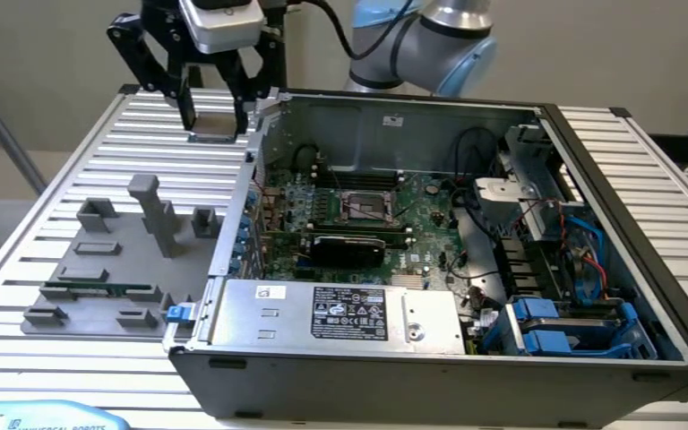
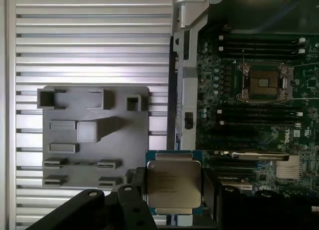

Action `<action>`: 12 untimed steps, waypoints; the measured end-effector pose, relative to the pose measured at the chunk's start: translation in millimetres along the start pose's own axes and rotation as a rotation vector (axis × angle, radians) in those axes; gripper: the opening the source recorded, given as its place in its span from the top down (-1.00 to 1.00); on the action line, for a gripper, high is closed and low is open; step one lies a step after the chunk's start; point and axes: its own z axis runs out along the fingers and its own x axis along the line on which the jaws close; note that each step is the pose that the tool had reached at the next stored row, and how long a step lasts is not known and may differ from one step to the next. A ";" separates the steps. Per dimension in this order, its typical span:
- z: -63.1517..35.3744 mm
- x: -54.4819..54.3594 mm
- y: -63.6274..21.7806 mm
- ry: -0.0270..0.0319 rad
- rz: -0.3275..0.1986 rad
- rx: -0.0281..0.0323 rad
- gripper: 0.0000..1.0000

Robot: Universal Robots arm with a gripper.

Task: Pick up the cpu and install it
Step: 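Pick up the cpu and move it towards the insertion slot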

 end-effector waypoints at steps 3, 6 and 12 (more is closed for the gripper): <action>-0.3 -13.5 0.0 0.0001 0.000 -0.0009 -0.09; -0.5 -27.2 0.1 0.0001 0.000 -0.0022 -0.09; -0.8 -54.6 0.2 0.0002 0.000 -0.0048 -0.09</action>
